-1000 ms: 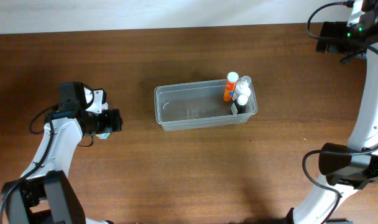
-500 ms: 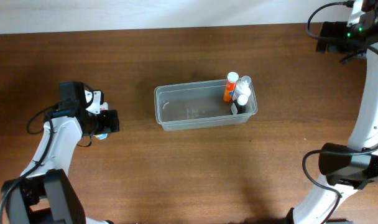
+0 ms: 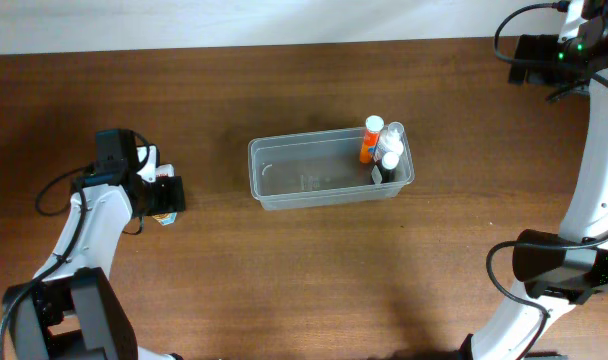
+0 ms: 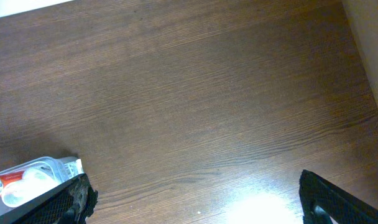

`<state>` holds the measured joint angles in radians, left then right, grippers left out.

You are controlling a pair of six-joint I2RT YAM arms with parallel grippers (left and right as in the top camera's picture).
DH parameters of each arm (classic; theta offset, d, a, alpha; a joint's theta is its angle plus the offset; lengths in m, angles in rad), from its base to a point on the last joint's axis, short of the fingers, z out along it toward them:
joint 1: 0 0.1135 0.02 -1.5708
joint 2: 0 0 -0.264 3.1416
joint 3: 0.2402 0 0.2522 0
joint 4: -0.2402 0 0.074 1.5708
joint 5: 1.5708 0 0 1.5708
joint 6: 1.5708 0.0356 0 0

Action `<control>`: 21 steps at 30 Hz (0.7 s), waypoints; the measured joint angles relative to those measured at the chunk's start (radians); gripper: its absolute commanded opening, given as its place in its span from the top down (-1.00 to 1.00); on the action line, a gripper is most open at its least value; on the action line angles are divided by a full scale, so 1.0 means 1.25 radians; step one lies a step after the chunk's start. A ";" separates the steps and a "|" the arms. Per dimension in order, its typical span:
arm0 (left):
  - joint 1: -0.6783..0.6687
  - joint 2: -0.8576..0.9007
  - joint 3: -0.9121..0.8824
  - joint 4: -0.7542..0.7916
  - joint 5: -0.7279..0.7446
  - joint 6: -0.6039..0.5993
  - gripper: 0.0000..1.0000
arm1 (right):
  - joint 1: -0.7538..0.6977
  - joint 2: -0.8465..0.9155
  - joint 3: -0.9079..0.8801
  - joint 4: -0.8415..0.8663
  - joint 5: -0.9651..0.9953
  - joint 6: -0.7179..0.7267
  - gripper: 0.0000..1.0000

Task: Pack container
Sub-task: 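Move the left gripper over the gold tin beside the Panadol box, then close the left gripper on the gold tin and lift it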

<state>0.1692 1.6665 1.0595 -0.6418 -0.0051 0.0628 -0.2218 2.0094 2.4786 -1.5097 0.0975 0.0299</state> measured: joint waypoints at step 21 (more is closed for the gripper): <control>0.000 0.069 0.000 -0.003 -0.005 0.000 -0.63 | 0.000 0.000 0.000 0.000 0.000 0.000 -0.97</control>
<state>0.1692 1.7523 1.0595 -0.6460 -0.0120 0.0628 -0.2218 2.0094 2.4786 -1.5097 0.0975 0.0303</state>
